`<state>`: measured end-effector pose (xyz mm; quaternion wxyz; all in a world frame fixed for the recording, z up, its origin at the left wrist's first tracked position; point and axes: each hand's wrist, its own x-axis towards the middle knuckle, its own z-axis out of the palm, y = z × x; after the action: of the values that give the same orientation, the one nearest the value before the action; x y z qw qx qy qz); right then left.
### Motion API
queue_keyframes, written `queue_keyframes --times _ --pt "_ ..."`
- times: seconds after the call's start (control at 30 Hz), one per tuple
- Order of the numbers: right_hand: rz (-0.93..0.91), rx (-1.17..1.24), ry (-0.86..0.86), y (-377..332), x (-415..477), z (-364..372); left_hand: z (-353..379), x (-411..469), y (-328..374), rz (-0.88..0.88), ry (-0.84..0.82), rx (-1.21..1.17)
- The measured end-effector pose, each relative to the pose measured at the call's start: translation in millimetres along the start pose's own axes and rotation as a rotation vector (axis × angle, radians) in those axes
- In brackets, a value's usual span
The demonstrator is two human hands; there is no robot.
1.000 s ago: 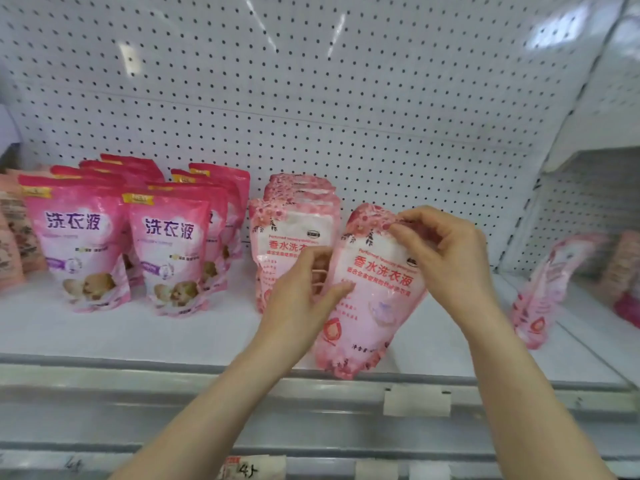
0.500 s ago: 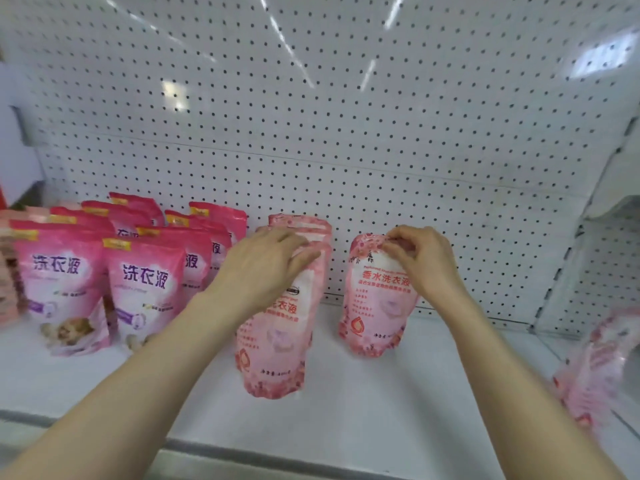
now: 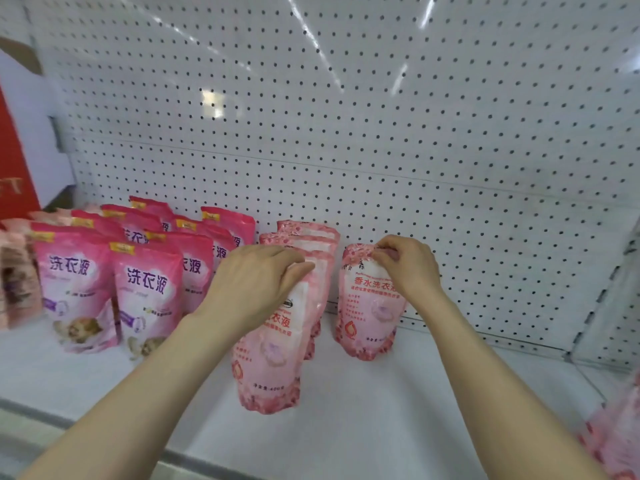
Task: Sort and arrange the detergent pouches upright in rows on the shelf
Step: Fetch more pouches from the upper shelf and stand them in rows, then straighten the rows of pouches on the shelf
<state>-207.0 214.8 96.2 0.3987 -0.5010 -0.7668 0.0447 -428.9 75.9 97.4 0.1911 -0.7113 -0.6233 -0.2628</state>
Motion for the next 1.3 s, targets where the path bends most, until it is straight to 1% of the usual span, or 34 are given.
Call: queue_keyframes --times 0.17,0.27,0.37,0.5,0.57,0.63,0.77,0.9,1.0,1.07,1.17,1.3 --pt "0.031 -0.111 -0.013 -10.1 -4.0 -3.1 -3.4 -2.0 -0.4 0.034 0.006 -0.006" --pt "-0.013 -0.24 0.017 -16.9 -13.2 -11.1 -7.2 -4.2 -0.2 0.07 0.012 -0.035" --pt "-0.064 -0.313 0.073 -22.5 -37.8 -27.6 -9.6 -9.8 3.9 0.104 0.071 -0.042" --pt "-0.109 -0.248 0.164 -19.1 -105.1 -49.5 -5.2 -22.2 27.1 0.195 0.224 -0.09" --pt "-0.098 -0.222 0.207 -9.3 -152.1 -55.6 2.3 -32.5 48.1 0.236 0.254 -0.187" --pt "-0.052 -0.208 0.248 5.9 -201.1 -61.8 14.1 -46.2 72.5 0.257 0.246 -0.294" --pt "0.135 -0.202 0.33 51.3 -288.7 -84.1 39.7 -74.4 130.2 0.275 0.119 -0.484" --pt "0.273 -0.204 0.411 96.0 -336.4 -121.6 69.9 -88.2 197.7 0.282 -0.123 -0.647" --pt "0.321 -0.216 0.44 128.3 -347.2 -151.6 87.2 -86.1 254.6 0.197 -0.317 -0.773" --pt "0.353 -0.207 0.449 151.7 -349.1 -171.5 95.7 -78.5 292.1 0.12 -0.404 -0.854" --pt "0.392 -0.185 0.462 191.9 -349.0 -207.0 109.4 -63.5 338.9 -0.039 -0.451 -0.961" --pt "0.479 -0.183 0.505 262.9 -341.4 -260.7 134.1 -47.4 372.1 -0.219 -0.354 -0.95"
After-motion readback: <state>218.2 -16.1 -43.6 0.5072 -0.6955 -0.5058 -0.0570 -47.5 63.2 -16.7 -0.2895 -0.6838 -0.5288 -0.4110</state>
